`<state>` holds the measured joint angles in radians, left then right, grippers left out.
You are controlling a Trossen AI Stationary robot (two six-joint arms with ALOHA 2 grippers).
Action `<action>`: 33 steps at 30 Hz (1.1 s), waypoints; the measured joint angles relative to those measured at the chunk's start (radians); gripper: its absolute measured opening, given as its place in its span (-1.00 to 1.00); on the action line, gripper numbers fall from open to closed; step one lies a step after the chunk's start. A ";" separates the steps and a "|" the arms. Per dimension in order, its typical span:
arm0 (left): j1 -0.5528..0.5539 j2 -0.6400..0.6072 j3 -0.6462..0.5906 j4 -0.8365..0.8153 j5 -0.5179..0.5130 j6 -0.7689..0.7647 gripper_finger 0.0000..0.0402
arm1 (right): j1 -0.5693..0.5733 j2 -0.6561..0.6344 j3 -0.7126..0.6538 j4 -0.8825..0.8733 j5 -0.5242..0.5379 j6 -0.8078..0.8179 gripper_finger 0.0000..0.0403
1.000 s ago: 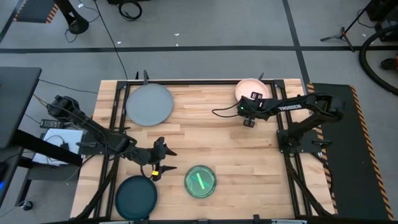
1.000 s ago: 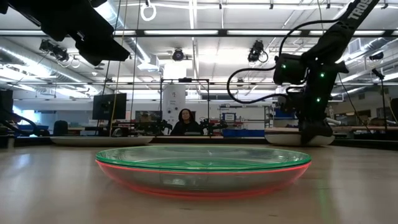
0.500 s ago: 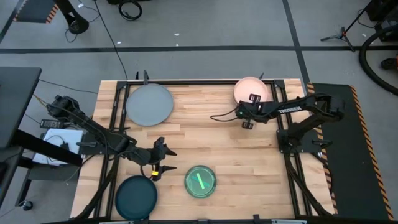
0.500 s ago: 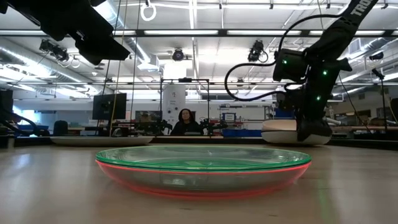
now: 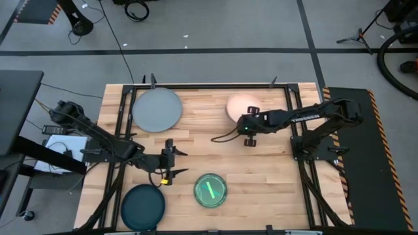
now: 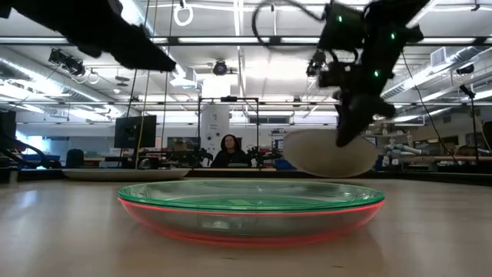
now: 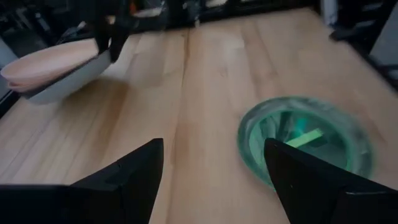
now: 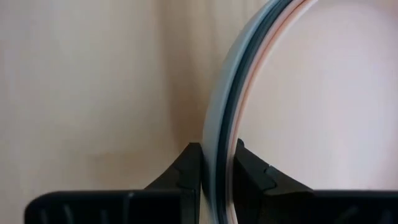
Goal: Stack plastic plates
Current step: Stack the plates on the black plate
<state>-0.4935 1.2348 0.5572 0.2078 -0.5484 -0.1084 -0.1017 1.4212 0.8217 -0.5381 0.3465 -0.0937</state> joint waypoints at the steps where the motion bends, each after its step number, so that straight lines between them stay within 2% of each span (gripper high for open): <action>1: 0.008 0.009 0.000 0.000 -0.002 0.001 0.41 | 0.012 0.000 0.019 0.000 -0.027 0.001 -0.70; 8: 0.085 0.148 0.000 0.021 -0.001 -0.023 0.41 | 0.049 -0.001 0.081 0.045 -0.271 0.054 -0.70; 11: 0.103 0.189 -0.002 0.054 -0.001 -0.012 0.41 | 0.057 -0.003 0.082 0.058 -0.335 0.083 -0.70; 19: 0.110 0.191 0.000 0.204 0.007 0.024 0.41 | 0.096 -0.003 0.083 0.059 -0.336 0.115 -0.70; 25: 0.213 0.190 0.000 0.206 0.180 -0.016 0.41 | 0.123 -0.002 0.081 0.068 -0.317 0.127 -0.70; 30: 0.282 0.192 0.000 0.374 0.248 0.116 0.42 | 0.145 -0.002 0.081 0.078 -0.313 0.173 -0.70; 33: 0.295 0.199 0.001 0.471 0.249 0.230 0.42 | 0.160 -0.002 0.081 0.083 -0.310 0.203 -0.70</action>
<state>-0.1989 1.4338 0.5583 0.6785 -0.2990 0.1219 0.0584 1.4193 0.9031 -0.4553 0.0367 0.1090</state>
